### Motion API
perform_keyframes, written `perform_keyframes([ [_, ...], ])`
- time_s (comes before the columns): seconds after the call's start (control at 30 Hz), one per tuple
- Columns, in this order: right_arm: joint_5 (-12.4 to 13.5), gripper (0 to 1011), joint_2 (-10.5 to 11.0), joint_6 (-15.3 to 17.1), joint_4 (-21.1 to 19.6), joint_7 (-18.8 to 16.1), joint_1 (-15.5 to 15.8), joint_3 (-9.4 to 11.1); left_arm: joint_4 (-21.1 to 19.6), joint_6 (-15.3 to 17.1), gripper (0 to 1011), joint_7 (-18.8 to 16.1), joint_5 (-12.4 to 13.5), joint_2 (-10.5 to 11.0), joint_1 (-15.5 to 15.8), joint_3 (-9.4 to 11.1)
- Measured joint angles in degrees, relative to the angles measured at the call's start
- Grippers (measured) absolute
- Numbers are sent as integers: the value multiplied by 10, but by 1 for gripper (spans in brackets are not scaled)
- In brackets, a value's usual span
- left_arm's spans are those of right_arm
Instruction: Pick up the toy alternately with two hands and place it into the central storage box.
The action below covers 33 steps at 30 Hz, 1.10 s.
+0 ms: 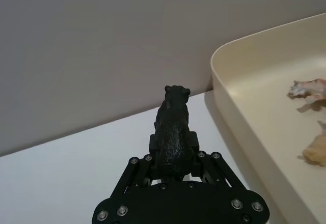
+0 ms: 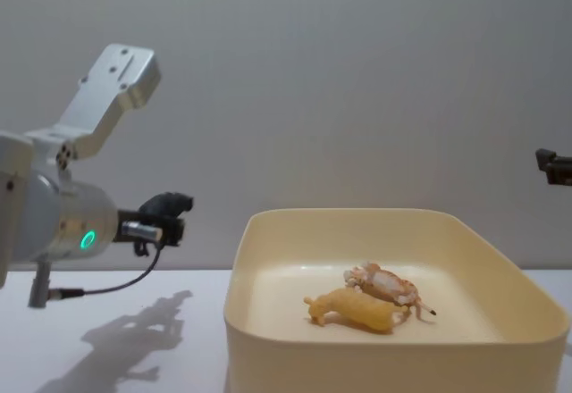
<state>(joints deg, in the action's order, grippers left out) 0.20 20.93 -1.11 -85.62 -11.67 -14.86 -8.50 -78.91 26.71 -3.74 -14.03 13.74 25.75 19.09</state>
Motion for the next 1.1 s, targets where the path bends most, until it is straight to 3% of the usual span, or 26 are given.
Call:
perform_keyframes([
  [0.47,0,1001,0,0,0,0,0,0,-44,35,276,99,51,-4,11,19],
  [1.1,0,1001,0,0,0,0,0,0,-43,19,276,210,125,-23,66,31],
])
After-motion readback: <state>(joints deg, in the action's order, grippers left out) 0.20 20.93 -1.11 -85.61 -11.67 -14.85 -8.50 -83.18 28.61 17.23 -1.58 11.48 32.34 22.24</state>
